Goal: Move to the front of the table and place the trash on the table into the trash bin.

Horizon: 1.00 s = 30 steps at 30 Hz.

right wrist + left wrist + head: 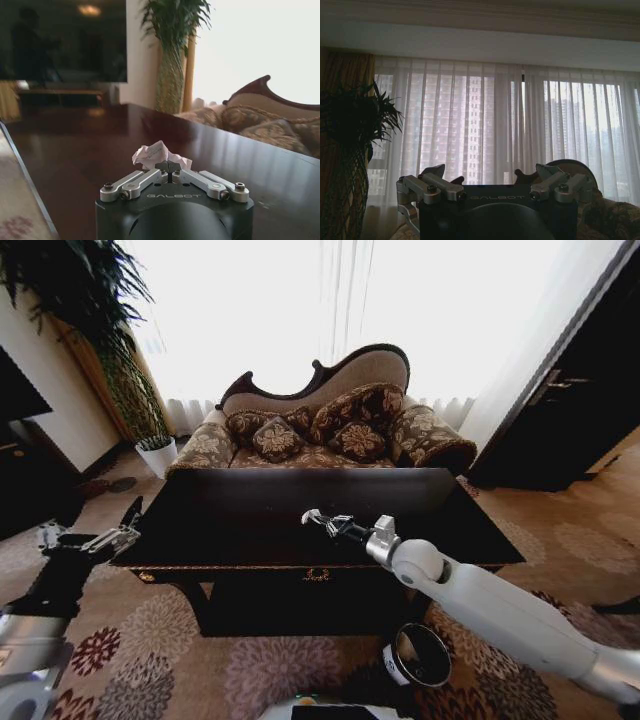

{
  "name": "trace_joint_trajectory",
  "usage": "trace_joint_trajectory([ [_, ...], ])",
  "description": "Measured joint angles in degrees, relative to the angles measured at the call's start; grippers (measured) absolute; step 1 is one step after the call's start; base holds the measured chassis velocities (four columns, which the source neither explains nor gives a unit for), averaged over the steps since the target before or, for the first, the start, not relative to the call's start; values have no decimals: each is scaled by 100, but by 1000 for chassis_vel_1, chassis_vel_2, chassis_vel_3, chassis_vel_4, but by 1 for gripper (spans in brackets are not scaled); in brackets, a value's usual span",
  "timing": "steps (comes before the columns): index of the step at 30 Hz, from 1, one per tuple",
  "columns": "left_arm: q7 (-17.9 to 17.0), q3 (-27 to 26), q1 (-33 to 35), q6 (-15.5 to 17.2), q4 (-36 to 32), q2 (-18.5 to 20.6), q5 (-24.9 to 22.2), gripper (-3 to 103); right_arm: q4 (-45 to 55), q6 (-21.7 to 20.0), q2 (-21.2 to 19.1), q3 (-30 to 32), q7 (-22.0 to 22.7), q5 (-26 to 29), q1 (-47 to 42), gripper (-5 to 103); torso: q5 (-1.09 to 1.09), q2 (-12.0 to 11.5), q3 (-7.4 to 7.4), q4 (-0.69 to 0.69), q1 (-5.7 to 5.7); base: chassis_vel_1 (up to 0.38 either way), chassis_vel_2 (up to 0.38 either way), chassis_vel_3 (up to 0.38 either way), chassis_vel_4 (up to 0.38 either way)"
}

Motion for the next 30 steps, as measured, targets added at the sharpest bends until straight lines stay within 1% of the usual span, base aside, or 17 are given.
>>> trace_joint_trajectory([
  [3,-4,17,-16,0,0,1,-1,100,158,85,-60,252,-109,99,-271,0,0,0,0,1,0,0,0,0,0],
  [5,-7,65,-38,0,0,-11,-1,100,353,346,-130,649,-440,179,-783,0,-1,0,0,-1,0,0,0,0,0],
  [7,-8,74,-40,0,0,-18,0,100,389,431,-133,727,-555,194,-905,0,0,0,0,-2,0,0,0,0,0],
  [10,-7,64,-25,-20,0,-105,2,100,534,717,-97,1012,-1021,238,-1432,0,0,0,0,0,0,0,0,0,0],
  [12,-8,52,-25,-24,1,-149,-5,100,578,832,-66,1131,-1219,226,-1717,0,0,0,0,0,0,0,0,0,0],
  [14,-8,52,-25,-24,1,-149,-5,100,578,832,-66,1131,-1219,226,-1717,0,0,0,0,0,0,0,0,0,0],
  [17,-16,86,-61,-26,2,-214,-7,100,563,1284,107,1506,-1963,107,-2456,0,-1,0,0,1,0,0,0,0,0],
  [18,-16,86,-61,-26,2,-214,-7,100,563,1284,107,1506,-1963,107,-2456,0,-1,0,0,1,0,0,0,0,0],
  [20,-14,122,-90,-26,2,-203,12,100,478,1665,414,1821,-2729,44,-3060,0,0,0,0,0,1,0,0,0,0],
  [21,-14,122,-90,-26,2,-203,12,100,478,1665,414,1821,-2729,44,-3060,0,0,0,0,0,1,0,0,0,0],
  [22,-14,126,-96,-26,2,-194,14,100,455,1755,500,1873,-2900,41,-3201,0,1,0,0,-1,1,0,0,0,0],
  [23,-15,136,-112,-26,2,-171,16,100,389,1942,772,2016,-3339,9,-3568,0,1,0,0,-1,0,0,0,0,0],
  [24,-16,142,-124,-27,2,-156,17,100,332,2027,974,2109,-3575,-56,-3810,0,0,0,0,0,1,0,0,0,0],
  [25,-14,151,-132,-27,2,-150,18,100,284,2079,1094,2157,-3709,-114,-3966,0,1,-1,-1,0,0,0,0,0,0],
  [26,-14,151,-132,-27,2,-150,18,100,284,2079,1094,2157,-3709,-114,-3966,0,1,-1,-1,0,0,0,0,0,0],
  [28,-13,187,-147,-27,2,-146,31,100,51,2254,1408,2270,-4056,-411,-4360,0,-1,0,-1,-1,0,0,0,0,0],
  [30,-11,224,-155,-27,2,-156,59,100,-214,2401,1599,2298,-4263,-671,-4574,0,0,-1,0,-1,0,0,0,0,0],
])
